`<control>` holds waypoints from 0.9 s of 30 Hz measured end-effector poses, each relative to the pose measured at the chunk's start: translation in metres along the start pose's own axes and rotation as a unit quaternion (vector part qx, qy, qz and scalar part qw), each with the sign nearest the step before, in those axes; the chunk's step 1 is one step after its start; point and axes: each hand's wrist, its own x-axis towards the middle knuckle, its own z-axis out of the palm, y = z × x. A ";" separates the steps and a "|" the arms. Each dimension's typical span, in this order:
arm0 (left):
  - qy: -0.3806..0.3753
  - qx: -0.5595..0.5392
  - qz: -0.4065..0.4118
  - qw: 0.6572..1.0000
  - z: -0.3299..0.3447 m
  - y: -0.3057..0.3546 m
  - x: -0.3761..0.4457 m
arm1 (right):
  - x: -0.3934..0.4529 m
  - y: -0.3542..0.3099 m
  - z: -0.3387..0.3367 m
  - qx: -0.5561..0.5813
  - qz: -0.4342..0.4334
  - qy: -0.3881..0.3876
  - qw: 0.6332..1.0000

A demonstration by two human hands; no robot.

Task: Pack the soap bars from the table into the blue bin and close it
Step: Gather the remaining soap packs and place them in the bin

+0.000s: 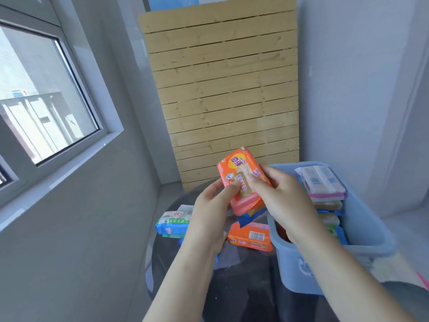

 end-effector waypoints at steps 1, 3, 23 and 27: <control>-0.025 0.009 -0.001 1.000 0.009 0.000 -0.001 | -0.003 0.000 -0.014 -0.015 0.000 -0.002 1.000; -0.068 0.040 -0.007 0.997 0.025 0.000 0.000 | -0.007 0.000 -0.038 -0.050 0.017 -0.002 0.999; -0.223 0.272 -0.237 0.906 0.115 -0.047 0.045 | 0.012 0.062 -0.121 -0.495 0.122 -0.129 0.850; -0.210 0.287 -0.246 0.902 0.112 -0.058 0.052 | 0.013 0.067 -0.123 -0.549 0.074 -0.084 0.828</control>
